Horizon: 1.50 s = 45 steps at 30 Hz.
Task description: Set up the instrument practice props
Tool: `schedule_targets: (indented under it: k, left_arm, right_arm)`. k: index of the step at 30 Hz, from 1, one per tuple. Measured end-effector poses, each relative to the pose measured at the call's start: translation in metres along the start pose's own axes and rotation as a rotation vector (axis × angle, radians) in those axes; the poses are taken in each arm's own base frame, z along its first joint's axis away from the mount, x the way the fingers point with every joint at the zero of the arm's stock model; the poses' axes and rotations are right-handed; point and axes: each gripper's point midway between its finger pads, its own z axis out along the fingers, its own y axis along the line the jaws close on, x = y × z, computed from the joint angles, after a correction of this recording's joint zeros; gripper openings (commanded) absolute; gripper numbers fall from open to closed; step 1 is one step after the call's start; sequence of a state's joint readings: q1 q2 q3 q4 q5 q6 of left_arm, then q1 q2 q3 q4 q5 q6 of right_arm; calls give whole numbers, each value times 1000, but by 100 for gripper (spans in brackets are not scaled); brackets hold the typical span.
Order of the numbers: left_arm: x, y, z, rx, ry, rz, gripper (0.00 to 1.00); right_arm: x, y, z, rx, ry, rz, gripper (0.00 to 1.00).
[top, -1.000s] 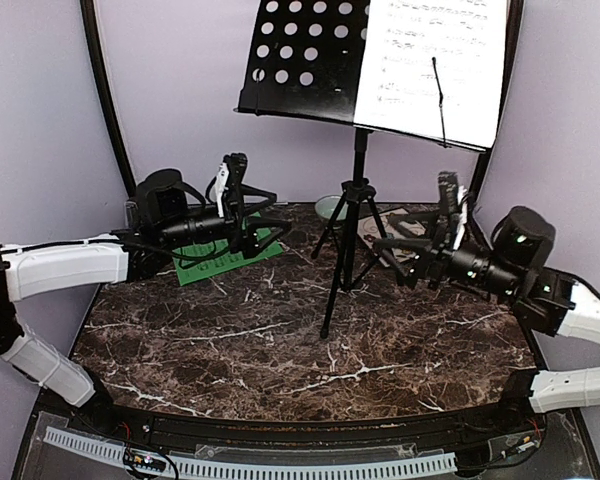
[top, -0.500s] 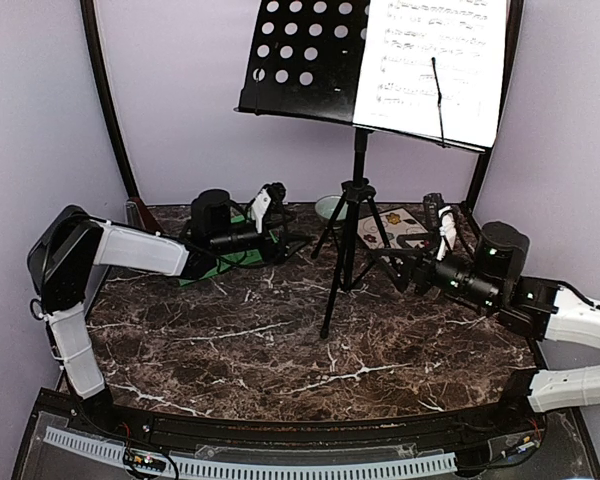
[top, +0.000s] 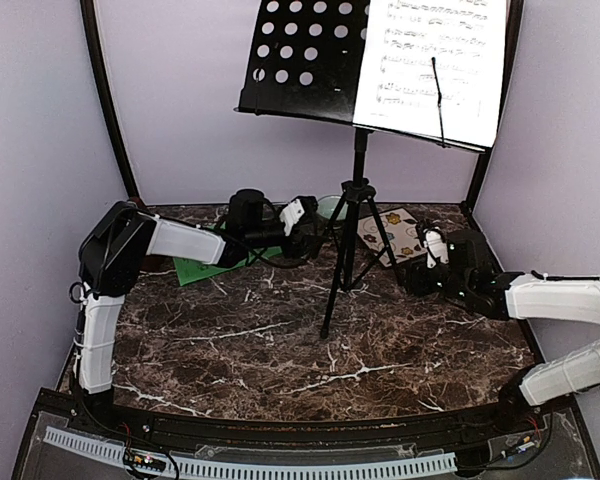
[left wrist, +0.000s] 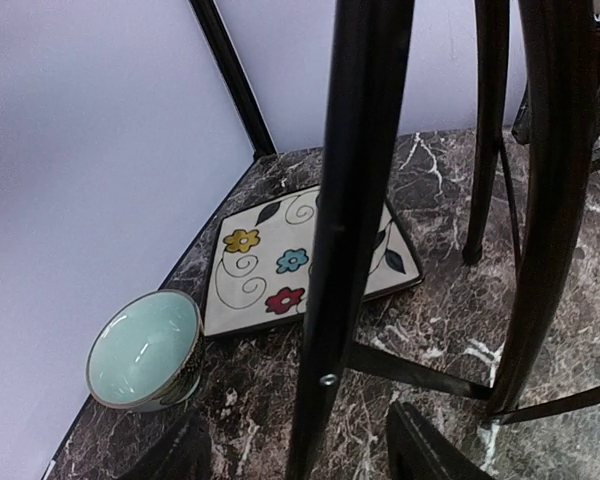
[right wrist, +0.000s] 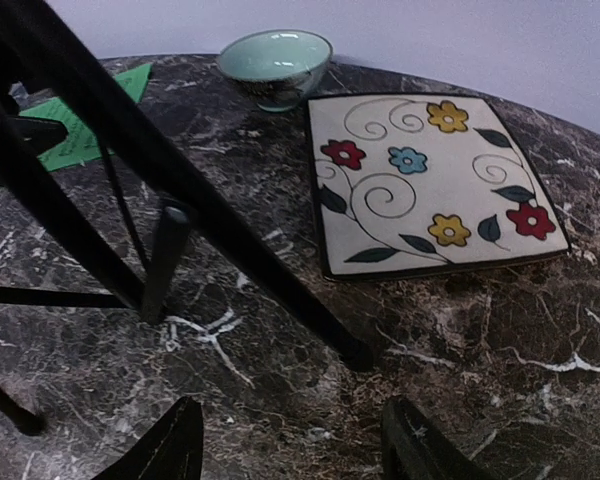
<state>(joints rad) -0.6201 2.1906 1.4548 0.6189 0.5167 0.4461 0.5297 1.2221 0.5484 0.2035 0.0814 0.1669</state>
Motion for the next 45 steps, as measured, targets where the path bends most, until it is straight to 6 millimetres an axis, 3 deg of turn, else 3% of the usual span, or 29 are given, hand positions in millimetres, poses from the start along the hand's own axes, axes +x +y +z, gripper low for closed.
schedule_targets:
  k: [5, 8, 14, 19, 27, 45]
  left_arm:
    - [18, 4, 13, -5, 46, 47, 55]
    - [24, 7, 21, -9, 62, 66, 49]
    - [28, 5, 28, -12, 80, 83, 35]
    - [28, 4, 29, -21, 81, 88, 17]
    - [34, 3, 27, -77, 75, 100, 1]
    - [49, 16, -21, -246, 154, 95, 0]
  right_arm:
    - [27, -11, 24, 35, 77, -36, 61]
    - [32, -12, 37, 42, 96, -64, 60]
    - [9, -13, 60, 64, 76, -118, 59]
    - [-13, -16, 72, 100, 47, -167, 56]
    - [-8, -18, 82, 111, 71, -238, 46]
    - [-24, -4, 116, 61, 35, -312, 30]
